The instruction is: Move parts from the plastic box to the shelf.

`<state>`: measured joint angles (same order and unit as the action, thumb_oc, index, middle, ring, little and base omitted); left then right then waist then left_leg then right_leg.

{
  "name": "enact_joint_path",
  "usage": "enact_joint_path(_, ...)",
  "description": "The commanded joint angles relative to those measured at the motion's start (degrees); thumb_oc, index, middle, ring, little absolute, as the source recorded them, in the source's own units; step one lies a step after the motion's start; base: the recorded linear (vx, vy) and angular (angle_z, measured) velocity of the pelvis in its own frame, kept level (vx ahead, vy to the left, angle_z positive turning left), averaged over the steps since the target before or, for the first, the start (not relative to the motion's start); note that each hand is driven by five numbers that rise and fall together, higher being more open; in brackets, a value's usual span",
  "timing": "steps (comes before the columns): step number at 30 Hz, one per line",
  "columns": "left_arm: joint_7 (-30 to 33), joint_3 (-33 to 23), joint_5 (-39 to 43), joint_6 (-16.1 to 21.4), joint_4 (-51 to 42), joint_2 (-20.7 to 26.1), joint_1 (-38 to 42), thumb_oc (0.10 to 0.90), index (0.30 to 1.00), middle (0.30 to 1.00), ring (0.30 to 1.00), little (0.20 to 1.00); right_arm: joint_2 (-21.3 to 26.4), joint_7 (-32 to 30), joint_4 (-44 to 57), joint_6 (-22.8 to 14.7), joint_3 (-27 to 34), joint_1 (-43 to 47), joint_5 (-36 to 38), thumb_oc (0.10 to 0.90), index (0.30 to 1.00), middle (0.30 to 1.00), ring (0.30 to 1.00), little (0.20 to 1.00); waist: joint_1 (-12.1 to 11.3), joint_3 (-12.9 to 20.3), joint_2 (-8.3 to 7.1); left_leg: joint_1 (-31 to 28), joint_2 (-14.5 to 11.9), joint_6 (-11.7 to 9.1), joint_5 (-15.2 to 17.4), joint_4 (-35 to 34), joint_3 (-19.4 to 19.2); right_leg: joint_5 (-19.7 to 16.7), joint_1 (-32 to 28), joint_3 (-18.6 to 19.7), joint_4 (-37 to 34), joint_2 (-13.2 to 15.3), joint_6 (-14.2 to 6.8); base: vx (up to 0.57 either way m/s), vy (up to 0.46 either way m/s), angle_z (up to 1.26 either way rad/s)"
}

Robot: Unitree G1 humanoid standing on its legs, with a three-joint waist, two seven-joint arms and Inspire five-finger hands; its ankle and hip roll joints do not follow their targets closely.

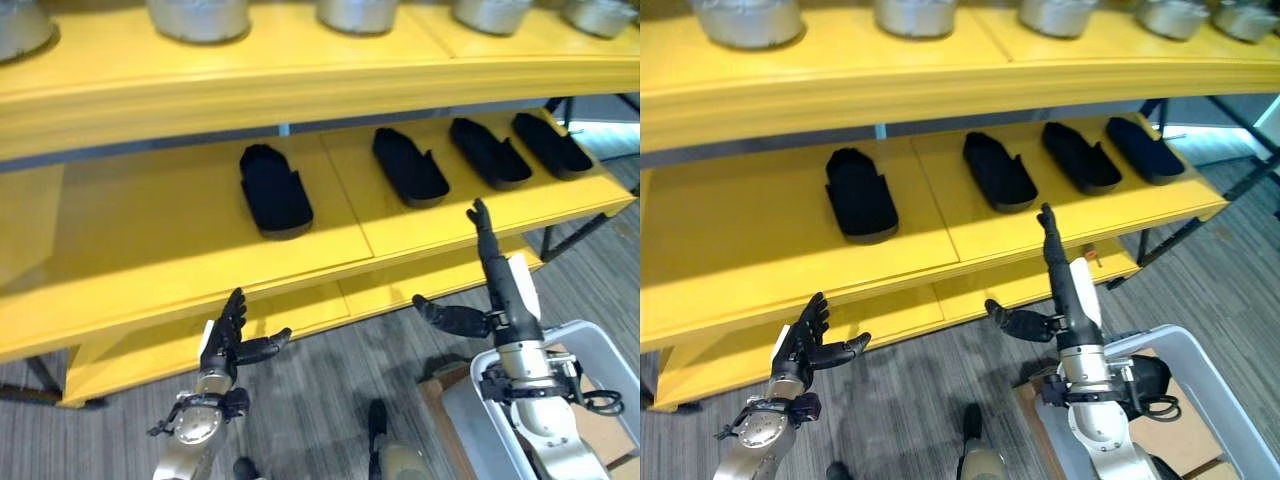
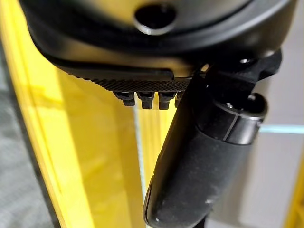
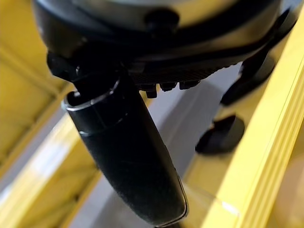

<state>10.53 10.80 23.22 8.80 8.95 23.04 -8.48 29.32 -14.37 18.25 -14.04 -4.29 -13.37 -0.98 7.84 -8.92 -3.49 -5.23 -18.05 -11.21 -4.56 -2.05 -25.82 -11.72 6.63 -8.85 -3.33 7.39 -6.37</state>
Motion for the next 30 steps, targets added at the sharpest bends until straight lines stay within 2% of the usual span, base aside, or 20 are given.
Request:
enact_joint_path(1,-2.1,0.1,-1.8,5.2,-2.0,0.5,3.1,0.900,1.000,1.000,1.000,1.000,1.0,1.3,6.6,-7.5,5.1,3.8,6.7,0.900,1.000,1.000,1.000,1.000,-0.2,2.1,0.90,2.0,-2.5,1.2,-9.2,-1.2,2.6,9.3,-3.1,0.3,5.8,-4.6,-0.4,0.01,-0.308,-0.24)
enact_joint_path(4,-2.1,0.3,-1.7,5.1,-2.1,-0.1,3.7,0.900,1.000,1.000,1.000,1.000,1.0,2.2,6.1,-7.7,4.2,4.6,9.3,0.900,1.000,1.000,1.000,1.000,-0.2,2.3,1.00,2.7,-3.3,1.4,-8.1,4.1,3.4,9.9,-3.8,1.8,5.7,-5.9,1.0,0.00,-0.202,-0.16)
enact_joint_path(5,-1.9,0.3,-1.5,5.3,-2.0,-0.3,4.0,0.900,1.000,1.000,1.000,1.000,1.0,2.0,5.9,-7.6,3.9,4.8,9.4,0.900,1.000,1.000,1.000,1.000,-0.2,2.1,1.04,3.2,-3.3,1.8,-7.8,6.4,4.4,10.2,-4.1,2.4,5.7,-6.2,1.4,-0.03,-0.176,-0.31)
enact_joint_path(6,-1.6,0.5,-1.3,5.4,-2.1,-0.5,4.5,0.900,1.000,1.000,1.000,1.000,0.9,2.1,5.5,-7.5,3.3,5.5,9.9,0.900,1.000,1.000,1.000,1.000,-0.7,1.5,0.89,4.3,-2.3,2.5,-8.0,9.0,7.2,10.3,-4.4,3.0,5.8,-6.3,1.9,-0.06,-0.111,-0.37)
enact_joint_path(8,-1.2,0.2,-0.7,5.6,-2.8,-0.7,4.7,0.900,1.000,1.000,1.000,1.000,0.5,2.4,3.7,-7.1,1.9,7.0,11.8,0.900,1.000,1.000,1.000,1.000,-2.2,0.7,0.16,8.0,2.5,4.6,-7.6,12.3,15.1,9.9,-4.9,4.6,5.0,-6.1,2.8,-0.05,-0.112,-0.90)
enact_joint_path(9,-1.5,-0.3,-0.7,5.7,-3.8,-0.9,3.8,0.900,1.000,1.000,1.000,1.000,0.2,3.4,2.4,-6.4,0.7,7.9,13.0,0.900,1.000,1.000,1.000,1.000,-3.6,0.3,-0.98,11.7,9.9,7.2,-3.2,14.2,19.8,9.3,-5.9,6.3,3.7,-5.8,3.1,0.04,-0.100,-1.05)
enact_joint_path(10,-2.1,-0.8,-0.9,5.9,-4.6,-0.8,2.4,0.900,1.000,1.000,1.000,1.000,-0.3,4.9,1.4,-5.8,0.5,7.8,13.6,0.900,1.000,1.000,1.000,1.000,-4.6,0.6,-1.46,14.3,16.5,9.6,-0.4,12.4,21.8,8.1,-5.9,8.4,2.9,-6.1,2.7,0.08,-0.056,-0.74)
enact_joint_path(11,-2.1,-0.9,-0.9,5.9,-4.9,-1.0,2.4,0.900,1.000,1.000,1.000,1.000,-0.3,4.8,0.8,-5.5,0.5,7.9,12.9,0.900,1.000,1.000,1.000,1.000,-5.1,0.6,-1.22,15.2,18.9,9.9,-0.5,11.3,23.4,7.7,-5.8,9.3,3.0,-6.7,2.6,0.07,0.015,-0.63)
enact_joint_path(12,-2.1,-0.8,-0.9,5.9,-4.9,-1.0,2.4,0.900,1.000,1.000,1.000,1.000,-0.3,4.8,0.8,-5.6,0.5,7.9,12.8,0.900,1.000,1.000,1.000,1.000,-5.1,0.7,-1.25,15.1,19.0,10.0,-0.4,11.2,23.4,7.8,-5.9,9.3,3.0,-6.6,2.5,0.07,0.050,-0.95)
enact_joint_path(13,-2.2,-0.6,-1.2,5.9,-5.4,-1.2,2.4,0.900,1.000,1.000,1.000,1.000,-0.8,4.7,-0.1,-5.2,0.0,8.7,12.6,0.900,1.000,1.000,1.000,1.000,-5.8,0.6,-0.53,16.5,22.2,10.0,-1.5,9.9,26.9,7.5,-6.0,10.8,3.0,-7.7,2.2,0.05,0.040,-1.42)
enact_joint_path(14,-2.2,-0.6,-1.2,5.9,-5.3,-1.2,2.4,0.900,1.000,1.000,1.000,1.000,-0.8,4.6,-0.1,-5.3,-0.1,8.8,12.5,0.900,1.000,1.000,1.000,1.000,-5.8,0.6,-0.57,16.4,22.3,10.0,-1.5,9.8,26.8,7.6,-6.1,10.9,3.0,-7.7,2.2,0.10,0.086,-1.36)
enact_joint_path(15,-2.9,-0.6,-1.0,6.0,-5.5,-1.4,1.8,0.900,1.000,1.000,1.000,1.000,-1.2,5.7,-0.2,-5.1,-0.6,8.9,12.0,0.900,1.000,1.000,1.000,1.000,-5.6,1.1,0.20,12.6,22.7,11.6,-0.4,5.9,28.0,7.5,-6.0,13.0,3.2,-8.9,1.8,0.06,0.052,-0.68)
enact_joint_path(17,-3.2,0.0,-1.3,6.2,-5.4,-1.5,2.3,0.900,1.000,1.000,1.000,1.000,-1.1,5.9,-0.9,-4.7,-0.8,9.3,11.2,0.900,1.000,1.000,1.000,1.000,-5.4,1.5,0.43,11.2,22.7,11.7,-0.7,4.2,27.6,7.2,-6.1,13.5,2.7,-9.0,1.6,0.08,0.104,-0.02)
enact_joint_path(19,-3.7,0.3,-0.7,6.2,-5.9,-1.1,2.1,0.900,1.000,1.000,1.000,1.000,-1.2,5.9,-1.2,-4.6,-1.1,10.7,11.5,0.900,1.000,1.000,1.000,1.000,-4.7,2.8,0.66,9.5,22.2,11.9,-0.4,2.2,25.1,6.5,-5.9,14.8,1.9,-8.7,0.6,0.09,0.143,-0.53)
enact_joint_path(21,-3.6,0.4,-0.6,6.2,-6.0,-1.0,2.0,0.900,1.000,1.000,1.000,1.000,-1.2,5.8,-1.1,-4.5,-1.5,11.2,11.0,0.900,1.000,1.000,1.000,1.000,-5.1,3.0,0.73,9.1,22.3,12.2,-0.3,1.7,24.5,6.1,-5.8,15.9,1.7,-8.7,0.3,0.03,0.089,-0.60)
enact_joint_path(22,-3.7,0.4,-0.2,6.2,-5.9,-0.9,1.7,0.900,1.000,1.000,1.000,1.000,-1.3,6.0,-0.9,-4.3,-2.3,12.0,10.9,0.900,1.000,1.000,1.000,1.000,-4.7,3.5,0.98,8.2,22.0,12.5,0.1,0.5,22.3,5.5,-5.3,17.5,1.6,-8.7,-0.3,0.02,0.107,-0.86)
enact_joint_path(26,-3.9,1.3,0.0,5.9,-6.3,-0.8,1.4,0.900,1.000,1.000,1.000,1.000,-1.5,6.8,0.1,-3.9,-3.7,11.4,10.9,0.900,1.000,1.000,1.000,1.000,-2.7,3.2,1.54,6.5,21.6,13.3,1.4,-0.1,17.1,4.0,-3.3,22.6,2.9,-9.4,-1.7,0.01,0.124,-0.83)
enact_joint_path(28,-3.8,1.6,0.0,5.9,-6.0,-0.8,1.8,0.900,1.000,1.000,1.000,1.000,-1.4,6.8,0.2,-3.9,-4.0,11.9,10.8,0.900,1.000,1.000,1.000,1.000,-2.6,2.6,1.69,6.4,21.3,13.5,2.0,0.4,15.5,3.9,-2.2,23.9,4.1,-9.8,-2.1,-0.05,0.060,-0.73)
enact_joint_path(29,-3.5,1.7,0.1,5.9,-6.0,-0.7,2.2,0.900,1.000,1.000,1.000,1.000,-1.4,6.5,0.2,-3.9,-4.5,13.0,10.4,0.900,1.000,1.000,1.000,1.000,-2.7,1.9,1.76,6.8,20.8,13.6,2.5,1.3,14.0,4.0,-0.7,23.5,5.8,-9.8,-2.4,-0.14,0.015,-0.80)
enact_joint_path(30,-2.6,1.3,0.4,6.1,-6.7,-0.1,2.6,0.900,1.000,1.000,1.000,1.000,-2.0,5.7,-0.1,-4.1,-6.2,15.7,9.6,0.900,1.000,1.000,1.000,1.000,-5.1,0.5,2.37,6.5,18.6,13.4,3.8,2.5,9.9,6.1,1.4,11.6,9.1,-5.6,-2.5,-0.12,-0.015,-0.74)
